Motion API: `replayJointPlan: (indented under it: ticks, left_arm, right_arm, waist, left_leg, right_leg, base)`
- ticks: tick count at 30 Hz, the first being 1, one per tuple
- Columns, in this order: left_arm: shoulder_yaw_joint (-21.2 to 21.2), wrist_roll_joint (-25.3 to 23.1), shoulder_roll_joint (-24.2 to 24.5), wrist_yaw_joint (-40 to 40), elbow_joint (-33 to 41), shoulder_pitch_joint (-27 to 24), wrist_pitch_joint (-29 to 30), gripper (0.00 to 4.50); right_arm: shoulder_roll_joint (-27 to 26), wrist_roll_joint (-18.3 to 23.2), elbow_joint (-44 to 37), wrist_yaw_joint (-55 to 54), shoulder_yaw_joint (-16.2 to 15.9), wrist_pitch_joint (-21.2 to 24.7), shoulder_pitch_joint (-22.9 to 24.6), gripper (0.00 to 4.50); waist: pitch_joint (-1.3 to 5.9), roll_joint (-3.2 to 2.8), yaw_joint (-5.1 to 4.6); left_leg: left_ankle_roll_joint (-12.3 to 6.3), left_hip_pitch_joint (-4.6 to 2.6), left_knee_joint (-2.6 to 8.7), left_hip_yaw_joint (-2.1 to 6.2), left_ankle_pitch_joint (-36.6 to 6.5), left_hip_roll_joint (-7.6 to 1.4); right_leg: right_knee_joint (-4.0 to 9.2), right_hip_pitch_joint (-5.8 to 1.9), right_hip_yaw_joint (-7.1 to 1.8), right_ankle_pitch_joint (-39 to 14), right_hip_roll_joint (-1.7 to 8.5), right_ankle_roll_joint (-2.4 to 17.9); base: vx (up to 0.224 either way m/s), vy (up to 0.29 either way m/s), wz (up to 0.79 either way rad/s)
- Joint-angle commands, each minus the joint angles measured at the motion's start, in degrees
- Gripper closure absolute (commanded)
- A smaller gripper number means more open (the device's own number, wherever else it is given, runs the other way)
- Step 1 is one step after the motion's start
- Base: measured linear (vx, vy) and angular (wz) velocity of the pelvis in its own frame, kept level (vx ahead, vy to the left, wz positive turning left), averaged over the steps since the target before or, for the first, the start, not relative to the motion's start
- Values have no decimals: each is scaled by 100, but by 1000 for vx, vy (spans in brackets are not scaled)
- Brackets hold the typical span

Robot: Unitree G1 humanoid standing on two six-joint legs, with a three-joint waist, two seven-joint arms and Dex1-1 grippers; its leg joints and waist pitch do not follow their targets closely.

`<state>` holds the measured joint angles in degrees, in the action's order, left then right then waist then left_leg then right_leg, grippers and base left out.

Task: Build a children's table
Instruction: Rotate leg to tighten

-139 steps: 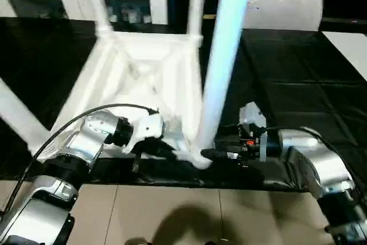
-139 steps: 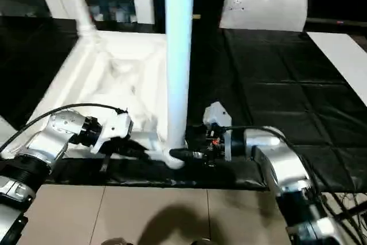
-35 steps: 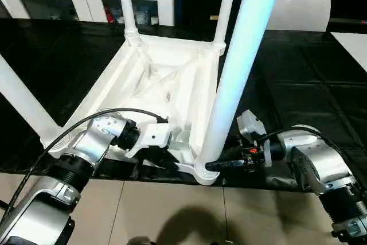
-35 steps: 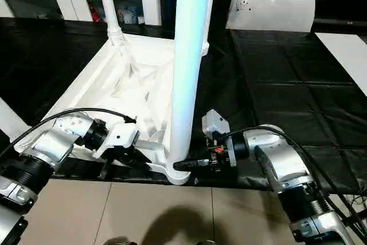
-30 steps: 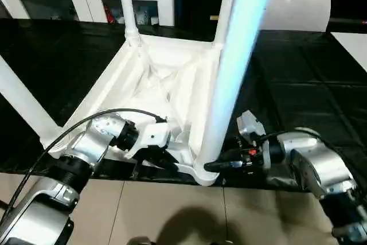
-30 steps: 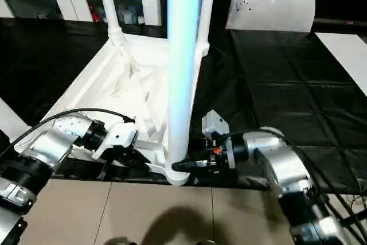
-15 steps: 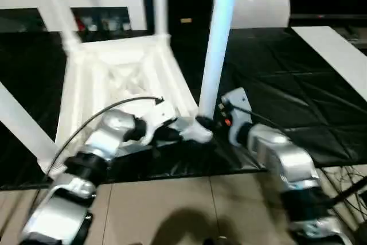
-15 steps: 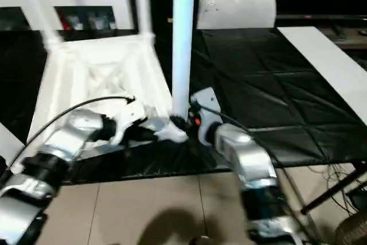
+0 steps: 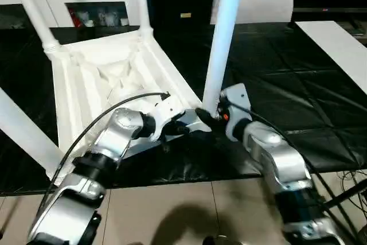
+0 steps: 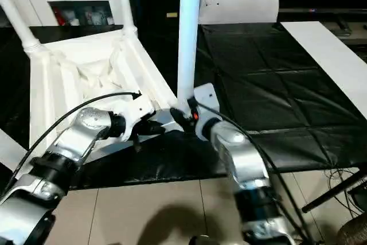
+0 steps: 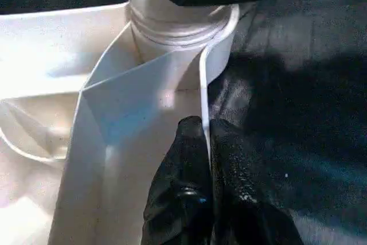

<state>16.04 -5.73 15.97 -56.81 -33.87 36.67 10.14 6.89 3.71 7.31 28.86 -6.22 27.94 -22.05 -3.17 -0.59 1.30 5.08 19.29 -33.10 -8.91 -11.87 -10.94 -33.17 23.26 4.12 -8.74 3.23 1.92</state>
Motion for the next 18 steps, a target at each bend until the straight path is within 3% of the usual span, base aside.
replayJointPlan:
  ticks: [1, 3, 4, 8, 11, 17, 18]
  left_arm:
    - [157, 80, 41, -332, 318, 78, -506, 450]
    - [287, 20, 214, -596, 249, 81, -898, 450]
    - [327, 13, 277, -713, 225, 87, -963, 450]
    - [443, 106, 523, -1432, 62, 153, -1309, 450]
    - [520, 190, 640, -1884, 16, 166, -1445, 450]
    - [735, 255, 887, -2692, -39, 147, -1713, 450]
    - [755, 258, 903, -2778, -48, 148, -1755, 450]
  right_arm:
    - [59, 109, 10, 482, -325, -162, 115, 88]
    - [237, 158, 24, 675, -194, -471, 178, 72]
    - [312, 234, 1, 819, -138, -514, 206, 61]
    - [982, 386, 17, 1863, -284, -912, 294, 44]
    - [1294, 547, 53, 2512, -352, -1006, 309, 44]
    - [1855, 808, 348, 3751, -512, -1289, 202, 44]
    - [1916, 818, 430, 3893, -541, -1348, 160, 60]
  waist:
    - [401, -12, 45]
    - [398, 9, 94]
    - [398, -9, 116]
    - [405, -42, 220]
    - [408, -23, 246]
    - [422, 1, 373]
    - [412, 14, 381]
  left_leg:
    - [-398, 78, 320, -6, -501, -153]
    - [-381, 62, 328, -11, -610, -173]
    - [-363, 45, 331, -9, -630, -180]
    - [-386, 6, 314, -29, -588, -210]
    - [-410, 39, 310, -30, -613, -208]
    - [-486, 39, 282, -68, -631, -229]
    - [-487, 45, 284, -70, -630, -230]
  right_leg:
    - [314, -401, -294, -998, 449, 1149]
    - [327, -382, -300, -1186, 459, 1105]
    - [328, -375, -298, -1220, 461, 1088]
    - [266, -347, -303, -808, 452, 1245]
    - [238, -381, -295, -706, 459, 1317]
    - [254, -367, -282, -969, 480, 1303]
    - [265, -367, -283, -1030, 476, 1284]
  base:
    - [0, 0, 0]
    - [0, 0, 0]
    - [0, 0, 0]
    - [0, 0, 0]
    - [0, 0, 0]
    - [0, 0, 0]
    - [0, 0, 0]
